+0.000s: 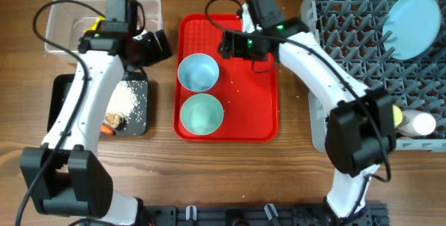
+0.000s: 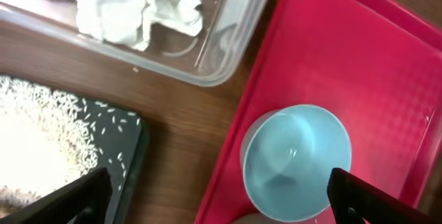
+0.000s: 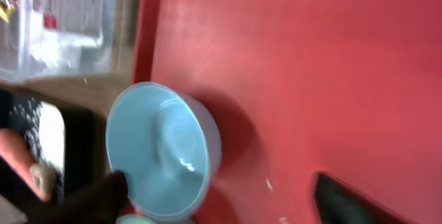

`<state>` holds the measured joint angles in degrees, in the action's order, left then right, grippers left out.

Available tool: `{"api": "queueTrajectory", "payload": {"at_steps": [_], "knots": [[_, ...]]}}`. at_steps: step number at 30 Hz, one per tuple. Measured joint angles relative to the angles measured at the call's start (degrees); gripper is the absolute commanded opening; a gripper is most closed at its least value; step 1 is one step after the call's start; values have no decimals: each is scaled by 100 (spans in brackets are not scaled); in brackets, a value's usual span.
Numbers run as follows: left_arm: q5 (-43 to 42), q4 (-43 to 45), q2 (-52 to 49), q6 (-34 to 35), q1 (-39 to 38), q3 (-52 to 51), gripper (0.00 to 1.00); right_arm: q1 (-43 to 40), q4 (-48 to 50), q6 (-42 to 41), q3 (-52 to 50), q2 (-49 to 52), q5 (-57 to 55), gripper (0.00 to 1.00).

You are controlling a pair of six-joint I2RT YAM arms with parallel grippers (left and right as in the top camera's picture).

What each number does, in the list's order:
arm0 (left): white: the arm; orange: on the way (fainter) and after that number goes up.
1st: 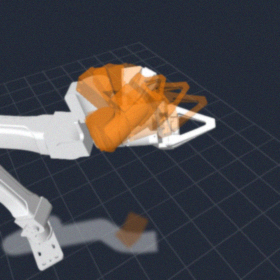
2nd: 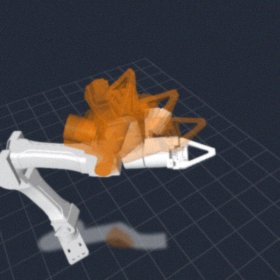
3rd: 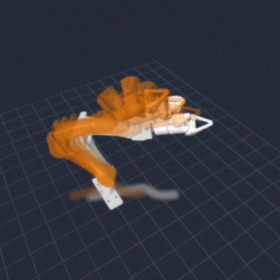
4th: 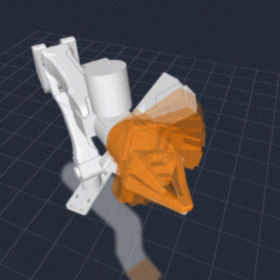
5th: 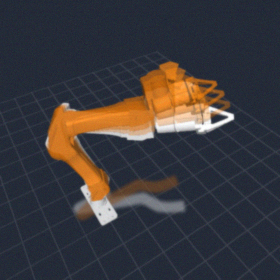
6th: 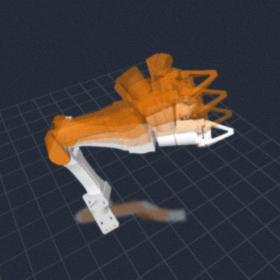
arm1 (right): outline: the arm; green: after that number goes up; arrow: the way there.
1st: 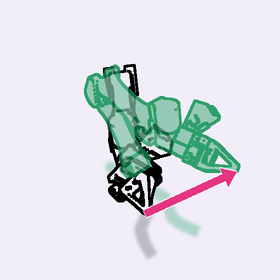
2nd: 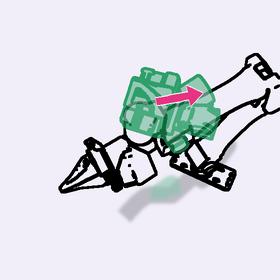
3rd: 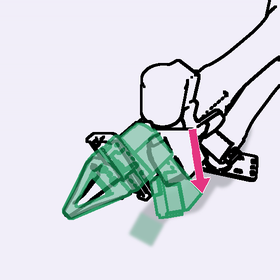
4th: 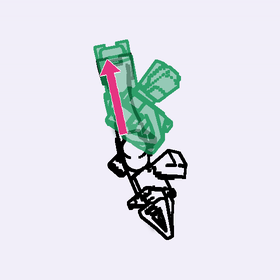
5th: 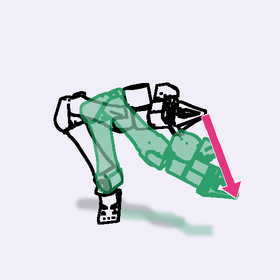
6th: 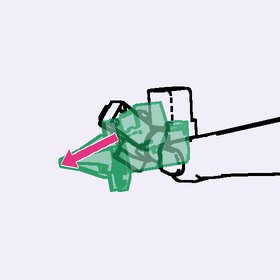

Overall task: Sort waste into correct bins and load items into the dishwasher rack
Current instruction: 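Grasp the light-blue bowl on the red tray with the right gripper, then place the light-blue bowl in the dish rack with the right gripper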

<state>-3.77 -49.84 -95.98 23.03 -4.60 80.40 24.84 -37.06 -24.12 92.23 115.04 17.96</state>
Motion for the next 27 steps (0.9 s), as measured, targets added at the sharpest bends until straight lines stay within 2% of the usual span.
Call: {"api": "queueTrajectory", "payload": {"at_steps": [1, 2, 3, 11, 22, 25, 27], "knots": [[-42, -37, 0, 0, 111, 0, 100, 101, 160, -61, 0, 118, -22, 57], [-63, -42, 0, 0, 199, 0, 100, 192, 225, -122, 0, 236, -44, 42], [-70, -48, 0, 0, 293, 0, 100, 267, 273, -160, 0, 352, -48, 34], [-83, -55, 0, 0, 350, 0, 100, 540, 411, -461, 0, 872, -94, 5], [-83, -55, 0, 0, 350, 0, 100, 404, 188, -319, 7, 844, -420, 4], [-83, -52, 0, 0, 350, 0, 100, -74, -245, -39, 7, 302, -1176, 4], [-83, -55, 0, 0, 350, 0, 100, -693, -439, 225, 22, -697, -2173, 4]]}}
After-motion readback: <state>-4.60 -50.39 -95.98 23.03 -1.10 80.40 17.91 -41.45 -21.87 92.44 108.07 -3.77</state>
